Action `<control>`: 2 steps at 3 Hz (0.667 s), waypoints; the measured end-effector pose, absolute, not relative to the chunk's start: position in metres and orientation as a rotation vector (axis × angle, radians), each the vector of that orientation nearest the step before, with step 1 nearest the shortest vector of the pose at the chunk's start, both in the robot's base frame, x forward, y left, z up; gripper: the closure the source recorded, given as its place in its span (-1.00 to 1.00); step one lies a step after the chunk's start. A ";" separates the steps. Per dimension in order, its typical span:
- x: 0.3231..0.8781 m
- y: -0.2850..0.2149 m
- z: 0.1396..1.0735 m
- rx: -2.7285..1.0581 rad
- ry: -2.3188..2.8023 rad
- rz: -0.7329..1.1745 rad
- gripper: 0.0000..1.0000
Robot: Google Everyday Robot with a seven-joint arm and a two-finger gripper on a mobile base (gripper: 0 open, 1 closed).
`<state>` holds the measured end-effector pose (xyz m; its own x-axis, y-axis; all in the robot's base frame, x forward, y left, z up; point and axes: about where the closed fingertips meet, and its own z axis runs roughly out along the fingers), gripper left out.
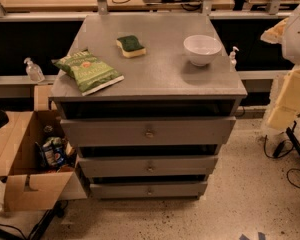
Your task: Open bottom drawer
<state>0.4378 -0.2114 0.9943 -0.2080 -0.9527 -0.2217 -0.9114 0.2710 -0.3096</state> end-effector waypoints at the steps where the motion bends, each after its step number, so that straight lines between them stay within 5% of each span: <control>1: 0.438 -0.211 0.994 -1.693 2.183 -0.156 -1.00; 2: 0.441 -0.215 0.985 -1.670 2.158 -0.152 -1.00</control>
Offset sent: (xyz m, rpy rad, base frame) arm 0.0220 -0.0251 -0.0591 0.1362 -0.1416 0.0002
